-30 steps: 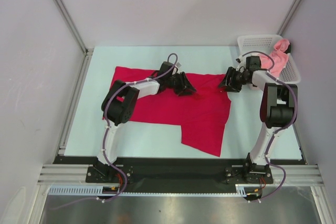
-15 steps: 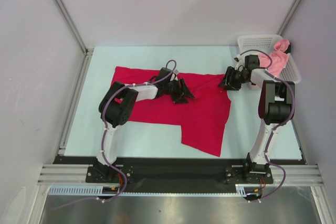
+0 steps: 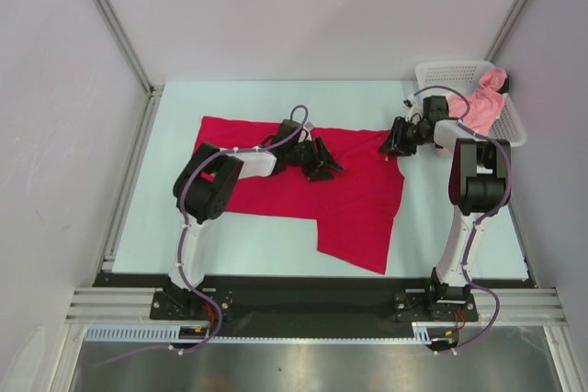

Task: Fold and stack the t-shirts
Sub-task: Fold the tshirt

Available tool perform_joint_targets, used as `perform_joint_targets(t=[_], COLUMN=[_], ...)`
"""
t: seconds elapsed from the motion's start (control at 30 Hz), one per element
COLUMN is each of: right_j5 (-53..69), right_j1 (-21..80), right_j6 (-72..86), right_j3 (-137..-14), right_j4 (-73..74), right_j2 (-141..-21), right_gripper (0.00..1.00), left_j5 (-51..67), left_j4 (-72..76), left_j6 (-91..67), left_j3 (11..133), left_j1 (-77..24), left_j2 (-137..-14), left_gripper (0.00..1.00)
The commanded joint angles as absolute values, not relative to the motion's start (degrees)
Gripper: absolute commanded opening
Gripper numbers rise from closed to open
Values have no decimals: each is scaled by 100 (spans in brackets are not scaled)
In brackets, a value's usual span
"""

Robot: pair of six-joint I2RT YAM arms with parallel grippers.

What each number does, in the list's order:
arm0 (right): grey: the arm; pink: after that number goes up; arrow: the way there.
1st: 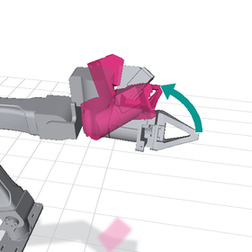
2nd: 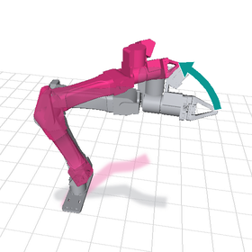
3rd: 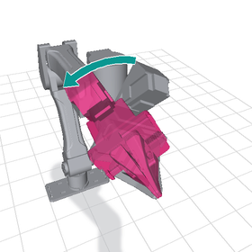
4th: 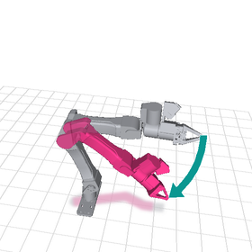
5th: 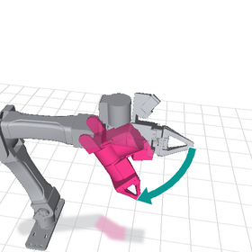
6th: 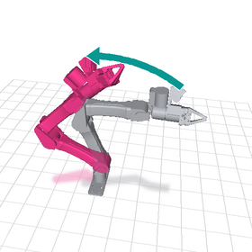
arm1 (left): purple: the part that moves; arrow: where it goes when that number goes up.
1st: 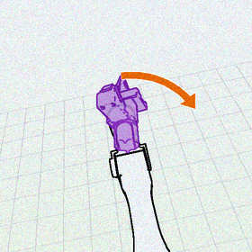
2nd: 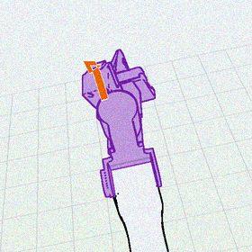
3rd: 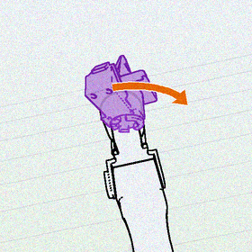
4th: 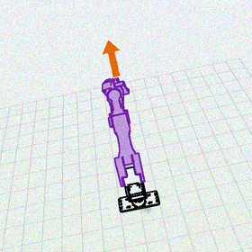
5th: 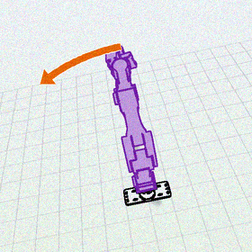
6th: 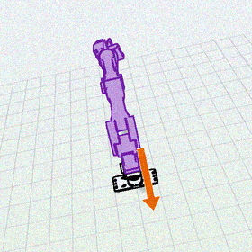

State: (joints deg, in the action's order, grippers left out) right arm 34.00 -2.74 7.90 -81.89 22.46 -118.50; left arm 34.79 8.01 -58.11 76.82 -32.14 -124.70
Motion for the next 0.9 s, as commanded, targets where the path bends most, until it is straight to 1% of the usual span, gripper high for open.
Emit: perform_joint_targets(t=[0.0,0.13,0.2,0.27,0.3,0.37,0.47,0.53,0.63,0.73,0.8,0.87], right_j5=[3551,3647,3691,3735,3744,3779,3806,3814,3806,3858,3858,3867], right_j1=[-272,-343,-387,-413,-422,-439,-448,-457,-492,-510,-510,-527], right_j6=[923,1028,1089,1160,1178,1195,1195,1195,1213,1230,1195,1195], right_j3=[-8297,-8306,-8297,-8314,-8314,-8341,-8358,-8358,-8350,-8358,-8358,-8358], right_j4=[1960,1934,1907,1863,1855,1846,1837,1828,1854,1854,1863,1881], right_j2=[-11883,-11900,-11909,-11909,-11909,-11909,-11944,-11944,-11944,-11936,-11927,-11935], right_gripper=[34,27,23,19,17,13,10,6,4,3,3,4], left_j5=[3648,3647,3604,3499,3359,3279,3243,3261,3261,3252,3287,3261], left_j4=[1423,1529,1521,1424,1415,1467,1757,1837,1846,1925,1812,1775], left_j6=[-6196,-6380,-6504,-6635,-6688,-6828,-6934,-6900,-6961,-7066,-7101,-7119], left_j3=[7787,7945,7910,7710,7604,7358,7234,7277,7321,7408,7532,7655], left_j1=[-3296,-3322,-3331,-3349,-3340,-3366,-3384,-3384,-3384,-3384,-3384,-3384], left_j2=[-12454,-12612,-12612,-12534,-12403,-12296,-12226,-12269,-12322,-12445,-12603,-12665], left_gripper=[52,52,47,47,50,50,57,57,56,53,47,44])
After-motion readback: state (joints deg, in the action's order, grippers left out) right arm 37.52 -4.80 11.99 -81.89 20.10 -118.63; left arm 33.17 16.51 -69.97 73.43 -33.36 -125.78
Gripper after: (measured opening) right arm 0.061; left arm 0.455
